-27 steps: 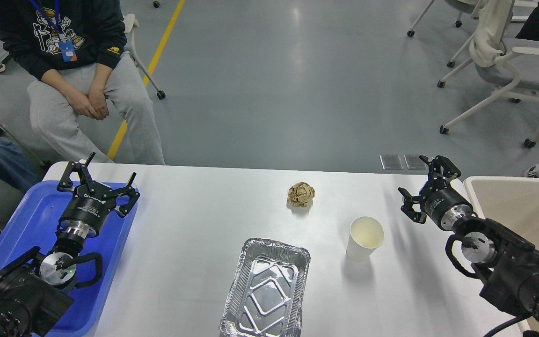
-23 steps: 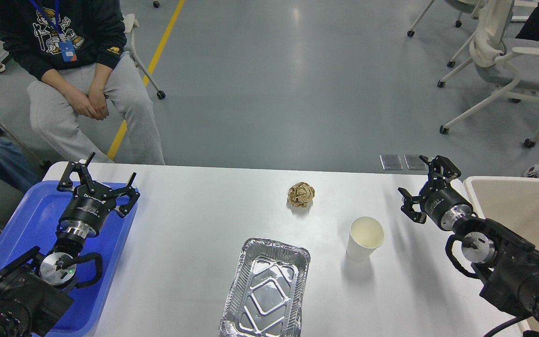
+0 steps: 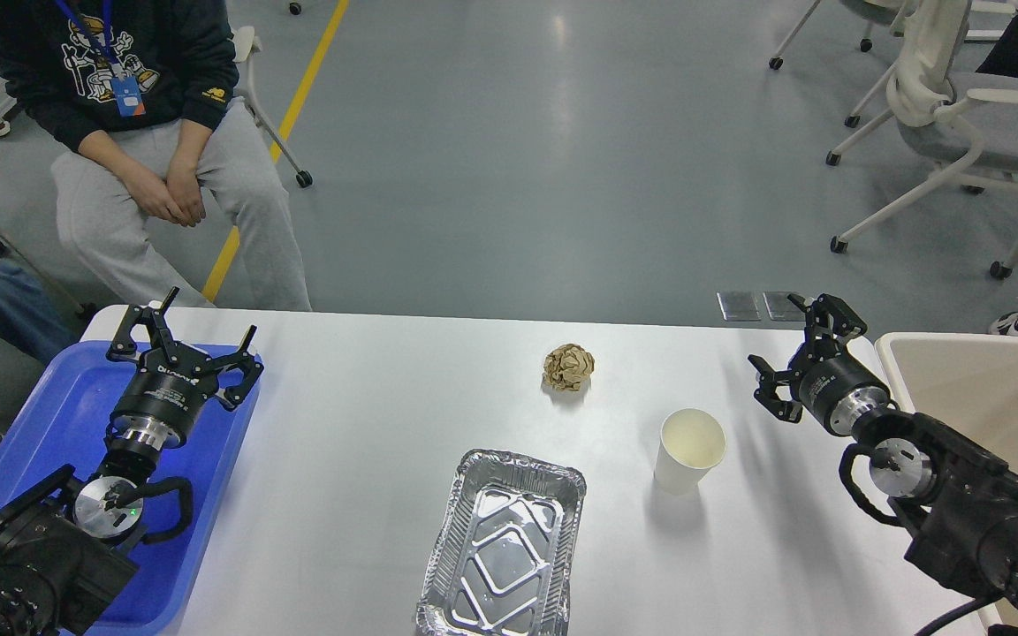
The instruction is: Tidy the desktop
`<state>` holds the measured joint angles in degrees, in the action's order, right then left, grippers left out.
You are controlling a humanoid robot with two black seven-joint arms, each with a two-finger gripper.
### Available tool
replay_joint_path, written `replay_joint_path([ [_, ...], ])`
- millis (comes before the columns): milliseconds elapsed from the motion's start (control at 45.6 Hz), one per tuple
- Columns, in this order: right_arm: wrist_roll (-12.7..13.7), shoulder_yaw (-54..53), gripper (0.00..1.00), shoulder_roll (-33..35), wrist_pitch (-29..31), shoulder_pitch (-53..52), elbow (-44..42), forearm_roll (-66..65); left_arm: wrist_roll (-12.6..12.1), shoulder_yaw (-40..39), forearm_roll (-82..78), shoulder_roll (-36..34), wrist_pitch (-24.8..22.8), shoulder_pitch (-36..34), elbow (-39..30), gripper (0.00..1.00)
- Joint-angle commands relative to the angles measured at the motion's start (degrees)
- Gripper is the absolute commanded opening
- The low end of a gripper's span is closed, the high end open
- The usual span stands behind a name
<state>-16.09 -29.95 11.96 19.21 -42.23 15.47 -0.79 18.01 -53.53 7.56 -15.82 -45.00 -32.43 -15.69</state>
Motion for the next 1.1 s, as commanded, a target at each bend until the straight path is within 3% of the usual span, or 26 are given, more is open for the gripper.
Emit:
replay_joint_path([
  [0, 0.00, 0.42, 1.00, -0.01, -0.05, -0.22, 0.87, 0.00, 0.01, 0.00, 0.00, -0.01, 0.00, 0.00, -0.04, 1.00],
  [197, 0.44, 0.95, 1.00, 2.97, -0.75, -0.40, 5.70, -1.05, 0.01, 0.00, 0.00, -0.01, 0.00, 0.00, -0.04, 1.00],
  [439, 0.44, 6.13, 1.00, 19.05, -9.45, -0.22, 31.18, -1.76, 0.01, 0.00, 0.00, -0.01, 0.00, 0.00, -0.04, 1.00],
  [680, 0.88, 11.14, 1.00, 29.87, -15.95, -1.98, 48.59, -8.52, 0.01, 0.00, 0.00, -0.01, 0.00, 0.00, -0.04, 1.00],
  [921, 2.99, 19.30, 1.00, 36.29, -19.82, -6.63, 59.58, -15.02, 0.01, 0.00, 0.00, -0.01, 0.00, 0.00, -0.04, 1.00],
  [1075, 3.08, 30.55, 1.00, 38.22, -20.26, -15.50, 61.17, -19.24, 0.01, 0.00, 0.00, -0.01, 0.00, 0.00, -0.04, 1.00],
])
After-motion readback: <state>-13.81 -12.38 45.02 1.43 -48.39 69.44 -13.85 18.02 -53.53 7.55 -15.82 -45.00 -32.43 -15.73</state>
